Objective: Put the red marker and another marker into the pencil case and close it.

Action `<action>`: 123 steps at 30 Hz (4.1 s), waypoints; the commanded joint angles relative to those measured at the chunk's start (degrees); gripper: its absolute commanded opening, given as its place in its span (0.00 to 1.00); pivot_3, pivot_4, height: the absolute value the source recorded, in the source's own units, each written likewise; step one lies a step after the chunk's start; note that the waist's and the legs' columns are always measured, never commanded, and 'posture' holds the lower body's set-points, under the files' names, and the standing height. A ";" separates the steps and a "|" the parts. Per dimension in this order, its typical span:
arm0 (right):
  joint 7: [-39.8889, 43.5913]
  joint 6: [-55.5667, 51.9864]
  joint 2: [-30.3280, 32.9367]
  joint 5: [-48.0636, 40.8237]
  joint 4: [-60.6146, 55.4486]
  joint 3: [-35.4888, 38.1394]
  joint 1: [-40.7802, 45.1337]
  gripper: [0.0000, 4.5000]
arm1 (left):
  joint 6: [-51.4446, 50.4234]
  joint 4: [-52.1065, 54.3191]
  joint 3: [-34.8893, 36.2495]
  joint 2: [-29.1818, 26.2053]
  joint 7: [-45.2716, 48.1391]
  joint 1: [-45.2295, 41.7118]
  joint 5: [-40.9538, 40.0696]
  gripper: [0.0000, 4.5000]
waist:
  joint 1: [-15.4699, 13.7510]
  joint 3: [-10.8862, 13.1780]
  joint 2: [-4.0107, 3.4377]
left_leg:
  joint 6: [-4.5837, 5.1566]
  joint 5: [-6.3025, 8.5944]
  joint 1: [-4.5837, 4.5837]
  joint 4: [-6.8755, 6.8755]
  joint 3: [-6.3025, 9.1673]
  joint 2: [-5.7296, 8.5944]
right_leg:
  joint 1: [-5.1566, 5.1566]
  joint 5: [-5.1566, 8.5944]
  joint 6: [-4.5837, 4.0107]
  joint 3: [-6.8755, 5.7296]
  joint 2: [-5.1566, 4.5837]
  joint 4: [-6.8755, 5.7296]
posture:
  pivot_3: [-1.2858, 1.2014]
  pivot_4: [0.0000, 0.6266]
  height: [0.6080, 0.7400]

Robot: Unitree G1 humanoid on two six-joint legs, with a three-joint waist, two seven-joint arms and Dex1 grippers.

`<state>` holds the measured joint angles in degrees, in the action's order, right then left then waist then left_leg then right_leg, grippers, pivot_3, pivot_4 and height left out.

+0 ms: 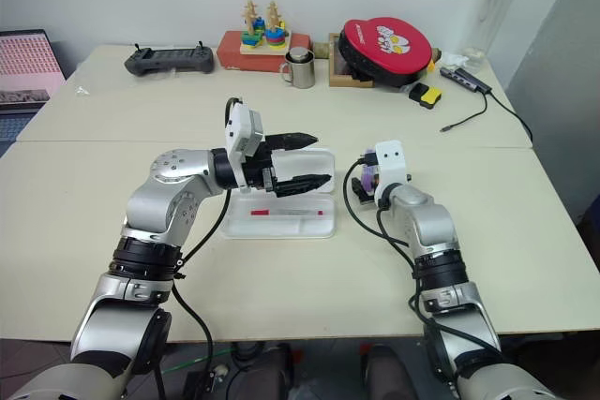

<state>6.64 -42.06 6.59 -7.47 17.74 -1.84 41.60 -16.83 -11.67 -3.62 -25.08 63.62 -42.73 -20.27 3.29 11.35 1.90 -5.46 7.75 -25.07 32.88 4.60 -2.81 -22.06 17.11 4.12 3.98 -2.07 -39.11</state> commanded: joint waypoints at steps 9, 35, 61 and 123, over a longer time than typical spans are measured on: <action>-2.40 2.80 -0.74 3.73 3.88 -0.09 1.03 0.35 | -0.10 2.44 1.99 0.27 -1.14 -0.44 -1.78 1.00 | -0.09 0.00 0.00 | 0.00 0.00 0.14 0.02 0.00 0.00 | 0.16 -0.02 0.03 0.00 0.00 0.01 | 0.52 0.24 1.00; 35.75 -5.88 11.99 -12.16 -22.45 -20.59 9.53 0.25 | -16.07 26.65 23.12 -28.49 -0.25 36.73 -9.39 1.00 | 1.10 0.05 -0.08 | 0.01 0.02 0.09 -0.14 -0.02 -0.09 | -0.02 0.13 -0.18 -0.03 0.00 0.08 | 0.52 0.24 1.00; 43.72 8.06 2.10 -0.60 -1.71 -28.12 10.08 0.25 | -19.28 32.01 26.91 -30.61 -3.82 42.61 -12.07 1.00 | 0.14 0.05 -0.08 | -0.02 0.02 0.14 -0.13 -0.18 -0.81 | -0.18 0.12 -0.12 0.02 0.65 0.08 | 0.52 0.24 1.00; 0.61 -6.41 2.59 1.54 -13.60 9.68 -6.55 0.54 | -8.55 13.89 -2.01 0.57 -7.63 6.43 -5.41 1.00 | -0.04 0.02 -0.10 | -0.04 0.03 0.08 -0.02 -0.29 -0.94 | -0.14 -0.10 -0.36 0.17 0.85 0.06 | 0.52 0.24 1.00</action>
<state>7.76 -50.34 8.70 -5.78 4.58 7.10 33.66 -26.74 1.61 -6.36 -24.69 55.77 -34.91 -25.72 3.25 11.37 1.80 -5.49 7.77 -25.00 32.86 4.31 -3.75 -22.20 17.02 3.76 4.16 -1.22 -39.05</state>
